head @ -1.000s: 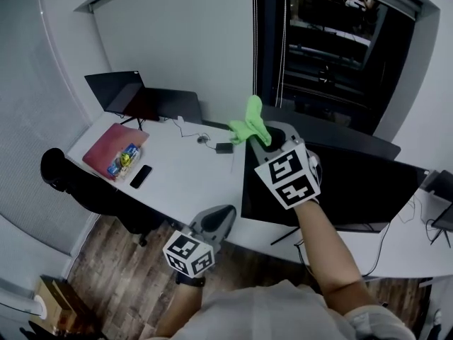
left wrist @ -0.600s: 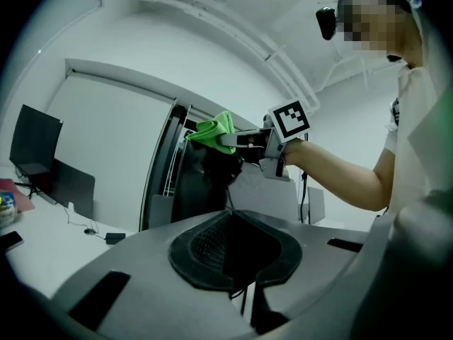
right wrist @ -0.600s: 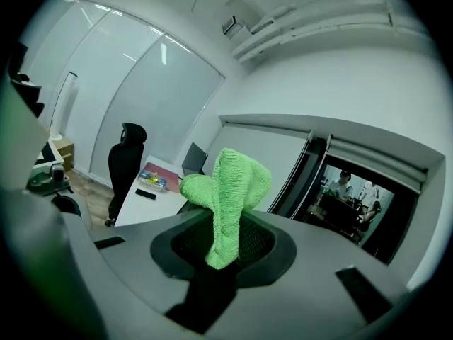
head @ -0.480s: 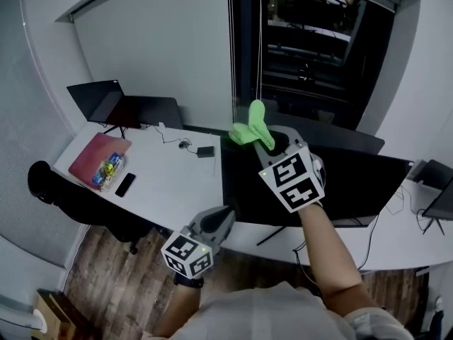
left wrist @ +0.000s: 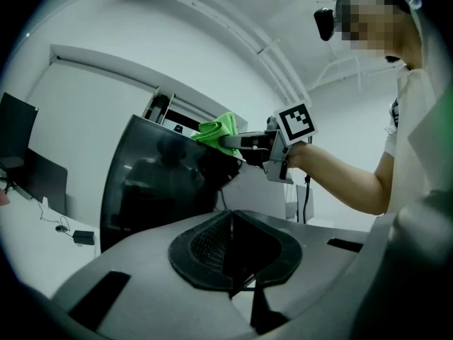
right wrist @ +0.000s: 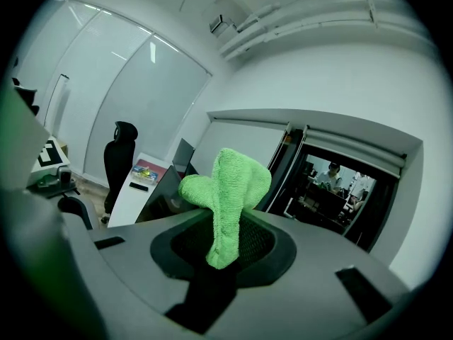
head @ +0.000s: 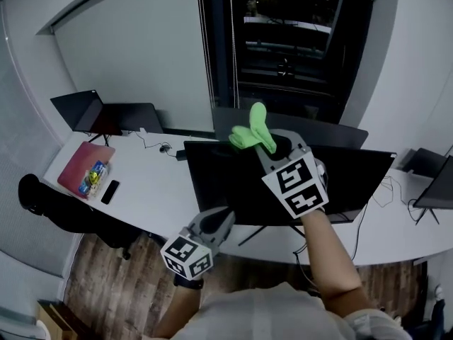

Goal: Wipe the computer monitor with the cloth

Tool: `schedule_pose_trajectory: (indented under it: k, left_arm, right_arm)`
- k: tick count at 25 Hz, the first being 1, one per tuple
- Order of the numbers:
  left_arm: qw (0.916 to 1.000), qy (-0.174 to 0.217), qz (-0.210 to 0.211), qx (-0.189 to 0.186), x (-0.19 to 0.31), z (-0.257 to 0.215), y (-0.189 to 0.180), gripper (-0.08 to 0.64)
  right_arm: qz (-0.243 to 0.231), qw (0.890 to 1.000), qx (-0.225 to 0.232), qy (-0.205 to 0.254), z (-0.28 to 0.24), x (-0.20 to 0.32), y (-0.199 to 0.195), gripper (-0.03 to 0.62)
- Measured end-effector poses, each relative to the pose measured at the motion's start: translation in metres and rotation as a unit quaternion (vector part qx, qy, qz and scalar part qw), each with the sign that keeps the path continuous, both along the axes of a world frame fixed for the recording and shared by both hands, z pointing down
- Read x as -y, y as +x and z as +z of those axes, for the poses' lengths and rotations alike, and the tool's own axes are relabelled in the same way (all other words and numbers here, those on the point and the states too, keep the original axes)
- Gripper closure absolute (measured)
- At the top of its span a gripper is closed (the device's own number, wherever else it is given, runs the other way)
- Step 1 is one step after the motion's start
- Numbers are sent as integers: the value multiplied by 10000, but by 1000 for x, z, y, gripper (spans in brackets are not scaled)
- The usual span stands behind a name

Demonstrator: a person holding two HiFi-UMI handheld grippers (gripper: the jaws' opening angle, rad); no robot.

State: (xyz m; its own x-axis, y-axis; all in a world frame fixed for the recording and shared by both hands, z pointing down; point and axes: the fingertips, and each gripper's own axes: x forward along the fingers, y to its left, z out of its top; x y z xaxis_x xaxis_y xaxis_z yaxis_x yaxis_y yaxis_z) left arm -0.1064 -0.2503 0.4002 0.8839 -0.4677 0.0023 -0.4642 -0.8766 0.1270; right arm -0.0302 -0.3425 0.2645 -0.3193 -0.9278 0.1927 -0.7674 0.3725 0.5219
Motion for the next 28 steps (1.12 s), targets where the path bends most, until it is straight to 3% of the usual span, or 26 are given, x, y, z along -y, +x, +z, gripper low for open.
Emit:
schedule_pose_trajectory:
  k: [18,28]
  left_arm:
    - [9992,-55,392,-58,-36,-2,146,534]
    - [9984,-49,546,-105,-63,-2,212,534]
  right_arm:
    - [514,9986,131,-43,-1,-47,170,522]
    - [1169,9930,144,-45,0,-83,284,522]
